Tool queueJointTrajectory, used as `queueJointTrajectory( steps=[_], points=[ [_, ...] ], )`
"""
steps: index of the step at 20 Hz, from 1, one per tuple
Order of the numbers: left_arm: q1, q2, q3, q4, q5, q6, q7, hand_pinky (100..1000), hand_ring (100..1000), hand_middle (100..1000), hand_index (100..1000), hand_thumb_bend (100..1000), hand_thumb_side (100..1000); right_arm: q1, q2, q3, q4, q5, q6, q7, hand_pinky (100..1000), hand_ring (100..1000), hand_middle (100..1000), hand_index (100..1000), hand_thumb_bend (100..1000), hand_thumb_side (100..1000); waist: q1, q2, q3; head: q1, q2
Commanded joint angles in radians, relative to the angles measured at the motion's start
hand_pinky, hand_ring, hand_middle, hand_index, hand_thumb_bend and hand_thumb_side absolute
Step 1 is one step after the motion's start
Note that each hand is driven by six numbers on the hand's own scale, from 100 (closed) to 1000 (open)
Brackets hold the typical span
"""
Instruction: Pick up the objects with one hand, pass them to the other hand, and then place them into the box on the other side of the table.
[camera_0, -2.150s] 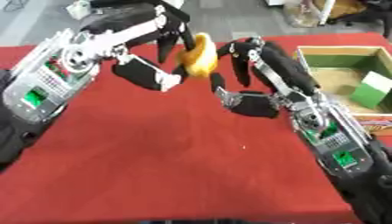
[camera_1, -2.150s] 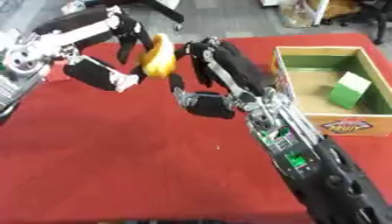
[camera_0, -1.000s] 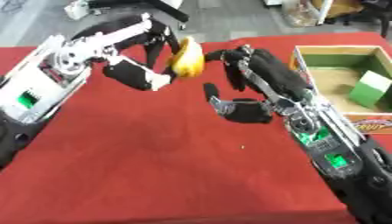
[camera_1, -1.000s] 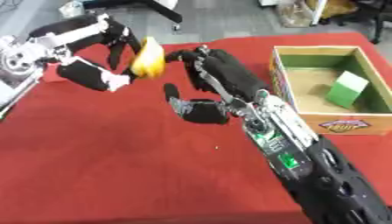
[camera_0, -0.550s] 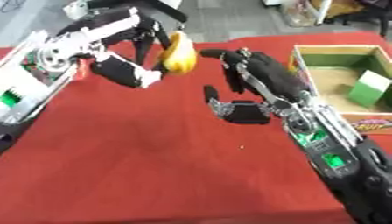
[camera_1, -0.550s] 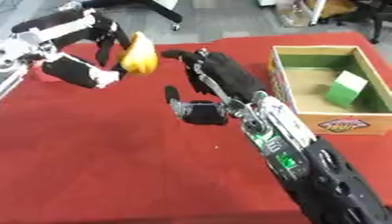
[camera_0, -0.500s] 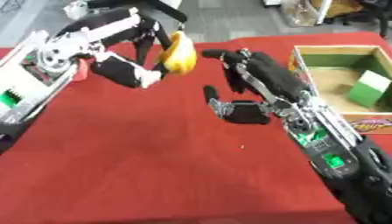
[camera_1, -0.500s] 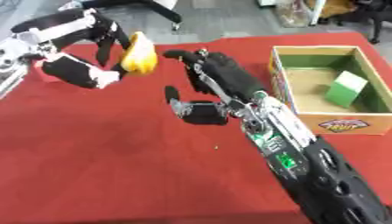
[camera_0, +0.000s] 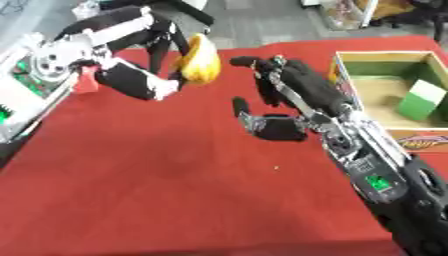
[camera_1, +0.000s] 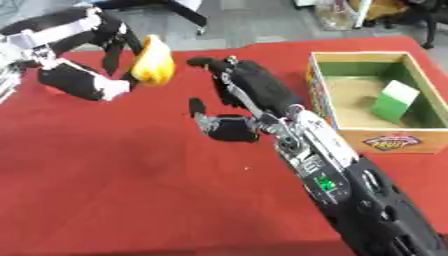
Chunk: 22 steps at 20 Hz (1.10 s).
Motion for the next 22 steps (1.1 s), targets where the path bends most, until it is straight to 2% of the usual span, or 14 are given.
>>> queueJointTrajectory(
  steps=[1, 14, 22],
  points=[
    [-0.029, 0.007, -0.011, 0.011, 0.013, -0.001, -0.017, 567, 376, 262, 364, 100, 104, -0.023, 0.000, -0.004, -0.034, 0.011, -0.004, -0.016, 561, 282, 254, 905, 100, 365, 0.012, -0.012, -0.001, -0.001, -0.002],
    [-0.051, -0.026, -0.041, 0.073, 0.040, 0.009, -0.021, 574, 367, 259, 356, 100, 112, -0.033, 0.004, 0.001, -0.047, 0.063, -0.046, -0.035, 568, 288, 258, 907, 100, 313, 0.015, -0.010, -0.006, -0.001, -0.002],
    [-0.061, -0.042, -0.039, 0.055, 0.042, 0.005, -0.016, 580, 373, 258, 355, 100, 114, -0.034, 0.003, 0.013, -0.059, 0.057, -0.095, 0.010, 575, 292, 259, 902, 100, 308, 0.013, -0.011, -0.004, -0.002, -0.002]
  ],
)
